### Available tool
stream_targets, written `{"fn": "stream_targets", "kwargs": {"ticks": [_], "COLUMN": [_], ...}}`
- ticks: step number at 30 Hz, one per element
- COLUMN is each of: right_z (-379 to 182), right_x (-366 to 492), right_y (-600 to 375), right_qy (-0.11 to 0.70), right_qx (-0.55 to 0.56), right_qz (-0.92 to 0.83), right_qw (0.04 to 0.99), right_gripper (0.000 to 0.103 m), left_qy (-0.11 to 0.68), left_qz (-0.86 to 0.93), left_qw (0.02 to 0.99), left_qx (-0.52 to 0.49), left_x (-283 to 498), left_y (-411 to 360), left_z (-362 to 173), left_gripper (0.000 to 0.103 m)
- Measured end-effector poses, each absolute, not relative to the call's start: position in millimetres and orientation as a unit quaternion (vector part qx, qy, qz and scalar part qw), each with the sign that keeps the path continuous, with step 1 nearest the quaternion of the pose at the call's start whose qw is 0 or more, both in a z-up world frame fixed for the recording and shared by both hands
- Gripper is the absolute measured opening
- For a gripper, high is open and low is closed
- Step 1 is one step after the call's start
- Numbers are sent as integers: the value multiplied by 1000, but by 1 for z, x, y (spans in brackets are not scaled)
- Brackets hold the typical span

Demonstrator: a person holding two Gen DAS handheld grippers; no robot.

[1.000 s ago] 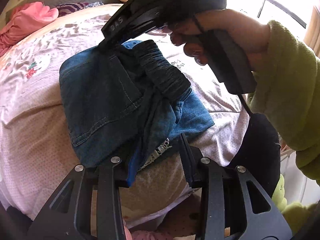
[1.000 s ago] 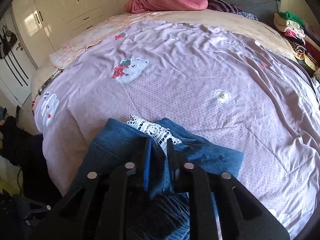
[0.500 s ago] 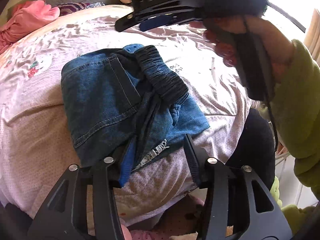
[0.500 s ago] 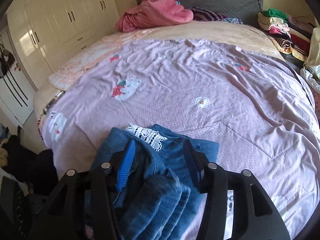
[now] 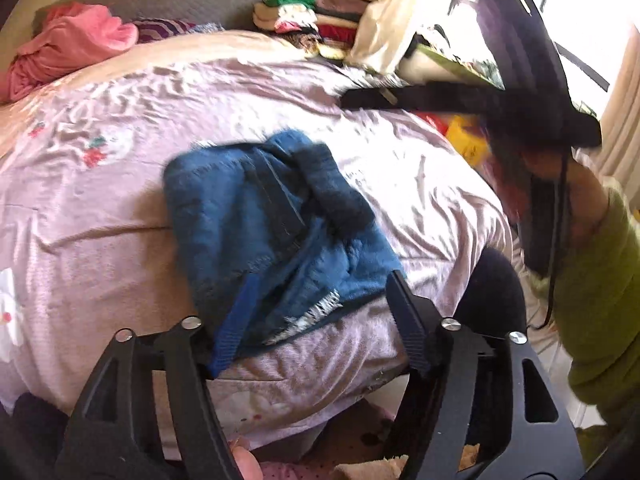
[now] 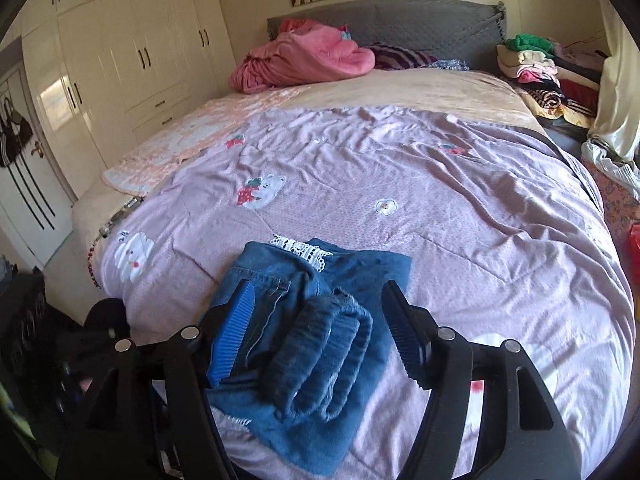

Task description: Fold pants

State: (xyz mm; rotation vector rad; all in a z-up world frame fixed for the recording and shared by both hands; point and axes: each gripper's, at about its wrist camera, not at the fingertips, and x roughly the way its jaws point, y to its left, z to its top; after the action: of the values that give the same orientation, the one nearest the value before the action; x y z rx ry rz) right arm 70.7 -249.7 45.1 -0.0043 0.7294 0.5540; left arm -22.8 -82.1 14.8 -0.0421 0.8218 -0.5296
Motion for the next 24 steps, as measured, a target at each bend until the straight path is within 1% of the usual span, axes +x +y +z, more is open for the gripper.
{"fn": "stream_targets", "kwargs": {"ticks": [4, 9, 13, 16, 18, 21, 24], "right_z": [44, 41, 27, 15, 9, -10, -38], "right_x": [47, 13, -10, -12, -6, 9, 23], "right_y": [-253, -241, -213, -192, -181, -169, -172], "right_qy": [345, 336, 342, 347, 352, 374, 433], "right_qx": [-10, -33, -72, -100, -97, -99, -83], "right_qz": [274, 310, 346, 361, 376, 377, 351], "right_qw": [898, 889, 871, 860, 852, 841, 826], "right_gripper": [65, 64, 64, 64, 64, 63, 63], "left_qy": [382, 390, 406, 415, 417, 424, 431], "left_qz": [-217, -163, -136, -127, -124, -124, -127], "left_qw": [898, 905, 901, 897, 897, 893, 890], "left_qx": [-35, -55, -75, -80, -78, -82, -77], "left_x": [-23, -15, -8, -3, 0, 4, 7], "left_y": [-55, -23, -8, -5, -5, -8, -12], "left_z": [28, 23, 13, 8, 5, 1, -3], "left_gripper": [69, 70, 72, 73, 75, 76, 77]}}
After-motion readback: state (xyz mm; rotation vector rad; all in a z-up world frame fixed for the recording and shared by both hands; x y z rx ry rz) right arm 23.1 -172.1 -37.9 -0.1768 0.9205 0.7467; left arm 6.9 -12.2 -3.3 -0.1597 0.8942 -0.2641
